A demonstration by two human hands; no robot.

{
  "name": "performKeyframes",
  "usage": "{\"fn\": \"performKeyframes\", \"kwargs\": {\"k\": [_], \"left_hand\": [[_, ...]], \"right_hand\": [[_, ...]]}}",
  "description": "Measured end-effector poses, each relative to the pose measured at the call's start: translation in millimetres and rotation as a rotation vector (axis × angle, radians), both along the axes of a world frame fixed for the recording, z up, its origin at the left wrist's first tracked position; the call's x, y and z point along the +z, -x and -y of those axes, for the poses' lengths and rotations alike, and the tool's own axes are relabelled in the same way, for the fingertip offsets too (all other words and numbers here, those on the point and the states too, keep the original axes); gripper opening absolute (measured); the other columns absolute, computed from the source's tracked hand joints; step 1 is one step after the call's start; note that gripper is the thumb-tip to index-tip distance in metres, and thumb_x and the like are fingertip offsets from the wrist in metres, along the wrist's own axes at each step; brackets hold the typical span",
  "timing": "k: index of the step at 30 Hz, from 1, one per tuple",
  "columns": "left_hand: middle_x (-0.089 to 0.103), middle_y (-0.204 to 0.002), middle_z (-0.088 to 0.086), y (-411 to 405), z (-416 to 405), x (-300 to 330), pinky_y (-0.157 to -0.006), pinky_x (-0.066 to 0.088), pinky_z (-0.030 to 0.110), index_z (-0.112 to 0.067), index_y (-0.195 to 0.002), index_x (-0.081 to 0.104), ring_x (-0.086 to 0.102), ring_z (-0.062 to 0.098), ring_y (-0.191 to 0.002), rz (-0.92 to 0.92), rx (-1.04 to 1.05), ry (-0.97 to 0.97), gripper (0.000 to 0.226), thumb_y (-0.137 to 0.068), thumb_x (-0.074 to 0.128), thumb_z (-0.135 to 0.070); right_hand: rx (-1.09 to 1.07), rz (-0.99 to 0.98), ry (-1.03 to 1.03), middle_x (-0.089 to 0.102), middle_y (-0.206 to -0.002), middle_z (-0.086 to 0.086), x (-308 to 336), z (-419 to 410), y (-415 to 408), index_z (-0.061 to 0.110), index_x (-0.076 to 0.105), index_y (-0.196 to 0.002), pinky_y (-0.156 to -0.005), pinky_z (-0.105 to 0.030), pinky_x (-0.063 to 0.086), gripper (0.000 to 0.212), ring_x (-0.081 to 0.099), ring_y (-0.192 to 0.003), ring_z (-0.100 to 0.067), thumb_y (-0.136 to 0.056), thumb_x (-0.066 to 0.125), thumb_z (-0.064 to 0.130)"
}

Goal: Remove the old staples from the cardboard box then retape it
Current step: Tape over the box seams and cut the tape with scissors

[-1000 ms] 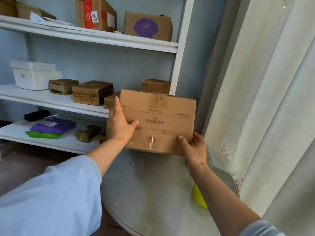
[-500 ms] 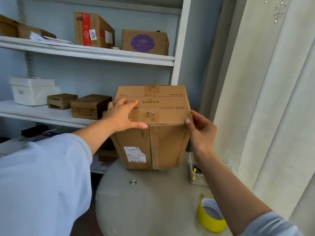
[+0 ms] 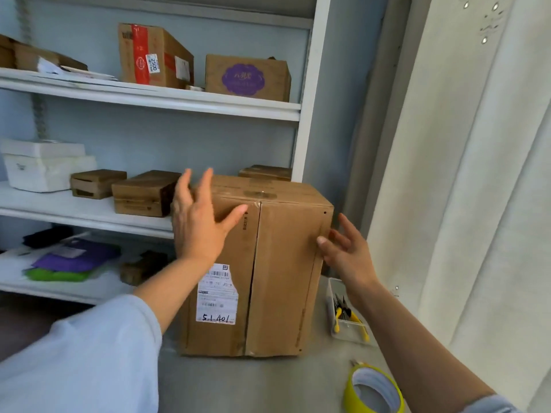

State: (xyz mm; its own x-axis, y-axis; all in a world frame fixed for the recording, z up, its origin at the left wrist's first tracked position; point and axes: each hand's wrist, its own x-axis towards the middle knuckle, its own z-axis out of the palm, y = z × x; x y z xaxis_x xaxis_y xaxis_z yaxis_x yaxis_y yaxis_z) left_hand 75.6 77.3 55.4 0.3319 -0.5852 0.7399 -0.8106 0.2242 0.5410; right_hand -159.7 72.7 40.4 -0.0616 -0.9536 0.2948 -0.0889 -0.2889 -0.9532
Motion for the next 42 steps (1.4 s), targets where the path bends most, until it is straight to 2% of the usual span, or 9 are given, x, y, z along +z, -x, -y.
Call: {"fn": "performKeyframes", "kwargs": {"k": [5, 13, 20, 22, 26, 28, 31, 37, 42], "left_hand": [[0.017, -0.153, 0.015, 8.6, -8.7, -57.0, -0.104, 0.034, 0.046, -0.024, -0.151, -0.009, 0.031, 0.033, -0.135, -0.511, -0.052, -0.086, 0.104, -0.082, 0.068, -0.039], [0.05, -0.128, 0.014, -4.7, -15.4, -81.0, -0.088, 0.042, 0.037, -0.007, -0.132, 0.031, 0.051, 0.032, -0.117, -0.617, 0.003, -0.166, 0.079, -0.073, 0.079, -0.029], [0.033, -0.147, 0.011, -0.3, 2.7, 5.4, -0.11, 0.025, 0.046, -0.018, -0.145, 0.024, 0.029, 0.033, -0.135, -0.27, 0.113, -0.312, 0.098, -0.07, 0.067, -0.064], [0.03, -0.149, 0.011, 13.3, 10.2, 16.3, -0.114, 0.014, 0.046, -0.019, -0.147, 0.023, 0.023, 0.033, -0.138, -0.132, 0.155, -0.326, 0.102, -0.069, 0.063, -0.07], [0.031, -0.147, 0.015, 34.4, 24.2, 19.6, -0.116, 0.007, 0.046, -0.022, -0.143, 0.03, 0.022, 0.034, -0.138, 0.192, 0.148, -0.409, 0.093, -0.071, 0.054, -0.076], [0.025, -0.151, 0.016, 43.5, 30.2, 12.4, -0.117, 0.005, 0.048, -0.027, -0.144, 0.031, 0.017, 0.036, -0.14, 0.365, 0.12, -0.528, 0.091, -0.071, 0.048, -0.08], [0.012, -0.156, 0.017, 50.0, 36.7, -4.7, -0.116, 0.002, 0.049, -0.033, -0.147, 0.026, 0.008, 0.039, -0.143, 0.557, 0.112, -0.705, 0.093, -0.071, 0.039, -0.085], [0.0, -0.159, 0.011, 58.0, 48.7, -6.4, -0.115, 0.008, 0.058, -0.029, -0.151, 0.007, 0.0, 0.037, -0.145, 0.559, -0.113, -1.185, 0.108, -0.065, 0.027, -0.091], [-0.016, -0.156, 0.016, 92.8, 36.7, -41.7, -0.111, 0.009, 0.066, -0.021, -0.149, -0.016, -0.01, 0.046, -0.142, 0.671, -0.152, -1.251, 0.124, -0.065, 0.051, -0.082]], "right_hand": [[0.122, -0.165, -0.202, 0.044, -0.143, 0.001, -42.8, 1.2, -3.8, 0.019, 0.031, -0.145, -0.11, -0.041, 0.037, 0.075, 0.042, -0.133, -0.02, -0.083, 0.07, 0.034], [-0.091, -0.393, -0.167, 0.055, -0.134, -0.002, -53.9, -4.1, -16.9, 0.013, 0.046, -0.138, -0.103, -0.045, 0.044, 0.054, 0.052, -0.123, -0.023, -0.091, 0.062, 0.035], [-0.138, -0.358, -0.081, 0.073, -0.083, -0.008, -24.5, -18.9, -3.2, 0.003, 0.071, -0.095, -0.07, -0.038, 0.061, 0.03, 0.071, -0.07, -0.019, -0.083, 0.073, 0.032], [-0.086, -0.274, -0.088, 0.071, -0.088, -0.009, -26.4, -26.4, 3.2, 0.004, 0.065, -0.107, -0.063, -0.037, 0.061, 0.033, 0.072, -0.069, -0.022, -0.083, 0.074, 0.024], [0.028, -0.207, -0.226, 0.06, -0.113, -0.014, -38.5, -33.4, 13.6, 0.028, 0.021, -0.142, -0.047, -0.027, 0.055, 0.084, 0.07, -0.067, -0.025, -0.08, 0.077, 0.018], [0.085, -0.22, -0.322, 0.056, -0.119, -0.019, -49.0, -37.5, 12.1, 0.031, 0.009, -0.145, -0.048, -0.029, 0.057, 0.089, 0.07, -0.061, -0.022, -0.084, 0.072, 0.017], [0.134, -0.206, -0.424, 0.062, -0.108, -0.022, -67.0, -44.0, 8.5, 0.021, 0.026, -0.136, -0.057, -0.036, 0.06, 0.063, 0.066, -0.053, -0.019, -0.089, 0.067, 0.017], [0.103, -0.377, -0.358, 0.066, -0.107, -0.016, -69.1, -31.4, -5.5, 0.014, 0.046, -0.119, -0.054, -0.027, 0.058, 0.042, 0.072, -0.074, -0.022, -0.086, 0.07, 0.023], [0.211, -0.601, -0.549, 0.069, -0.106, -0.008, -116.7, -24.1, -28.6, 0.015, 0.061, -0.105, -0.067, -0.037, 0.059, 0.036, 0.07, -0.09, -0.022, -0.076, 0.07, 0.034]]}}
